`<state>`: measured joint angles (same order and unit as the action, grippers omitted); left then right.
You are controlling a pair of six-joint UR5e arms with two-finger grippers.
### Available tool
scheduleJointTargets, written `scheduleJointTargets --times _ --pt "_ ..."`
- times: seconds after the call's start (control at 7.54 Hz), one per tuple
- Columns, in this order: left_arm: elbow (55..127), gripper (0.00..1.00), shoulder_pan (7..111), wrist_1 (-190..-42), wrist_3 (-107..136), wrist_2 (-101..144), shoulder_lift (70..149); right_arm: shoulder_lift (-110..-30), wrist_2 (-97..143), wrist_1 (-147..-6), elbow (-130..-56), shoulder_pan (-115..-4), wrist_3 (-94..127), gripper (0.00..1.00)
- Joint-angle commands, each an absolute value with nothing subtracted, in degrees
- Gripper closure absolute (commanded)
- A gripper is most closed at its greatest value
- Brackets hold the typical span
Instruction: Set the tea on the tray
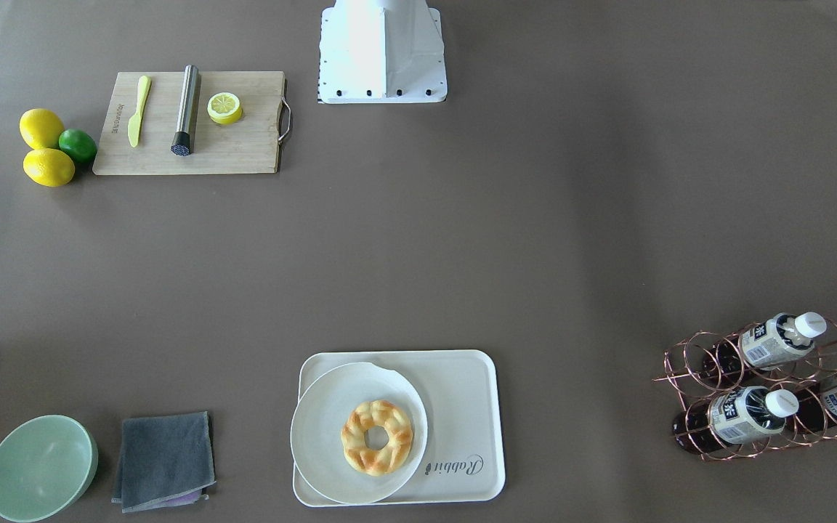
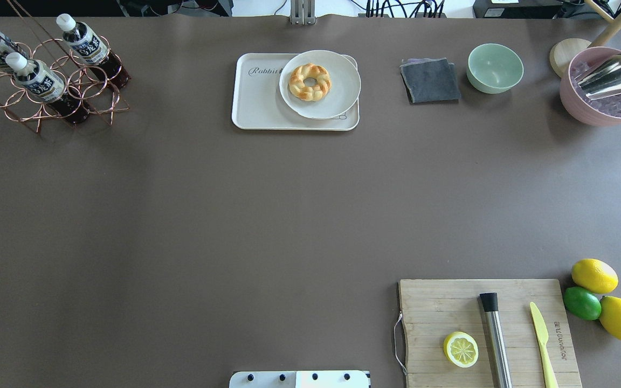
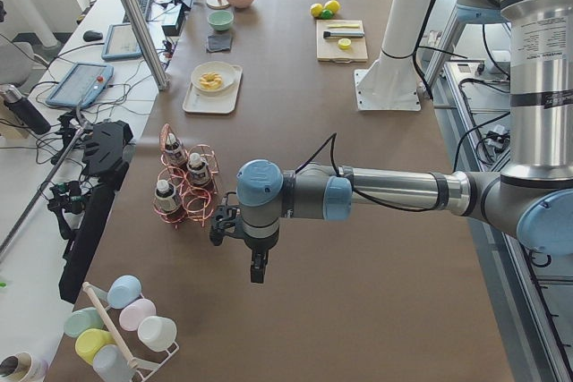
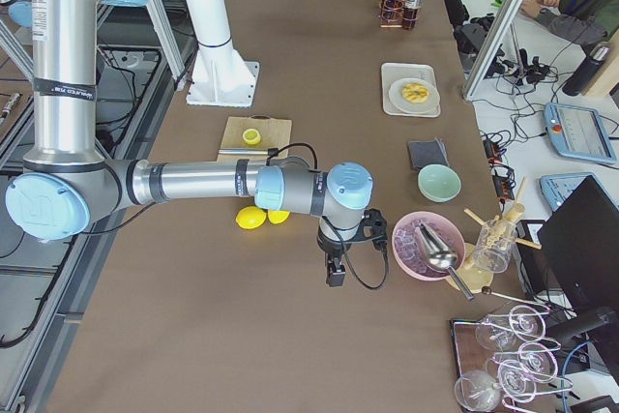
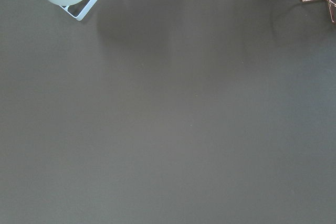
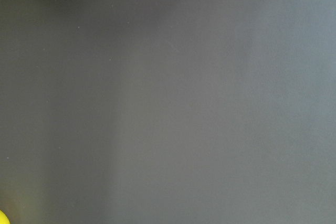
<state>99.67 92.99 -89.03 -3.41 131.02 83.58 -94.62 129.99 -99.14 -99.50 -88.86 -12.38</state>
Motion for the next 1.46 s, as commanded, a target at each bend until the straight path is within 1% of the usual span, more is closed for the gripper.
scheduleJointTargets --times 0.0,0.4,0.66,0.93,1.06,1.19,1.33 --pt "99.23 0.02 92.99 -88.95 -3.25 130.96 83.58 -94.83 129.99 -99.14 -99.67 -88.86 -12.48 0.00" --pt "99.67 0.02 92.90 -88.86 -2.81 131.48 84.55 -95.18 130.08 -99.14 -99.75 -88.86 -12.66 0.00" --pt "98.18 0.02 92.90 -96.37 -3.34 131.40 87.00 -95.27 130.08 -99.14 -99.75 -88.86 -12.66 0.00" --pt "98.17 0.02 92.90 -96.86 -2.99 131.57 86.31 -95.27 129.99 -99.14 -99.67 -88.94 -12.74 0.00" --pt "99.48 0.02 92.90 -98.16 -3.16 132.44 86.13 -95.27 129.99 -99.14 -99.49 -88.86 -12.74 0.00" --pt "98.71 0.02 92.90 -102.79 -2.55 134.63 86.31 -95.27 129.99 -99.14 -99.41 -88.86 -12.74 0.00" --pt "99.22 0.02 92.90 -106.57 4.59 135.26 86.83 -95.36 130.08 -99.23 -99.49 -88.86 -12.74 0.00"
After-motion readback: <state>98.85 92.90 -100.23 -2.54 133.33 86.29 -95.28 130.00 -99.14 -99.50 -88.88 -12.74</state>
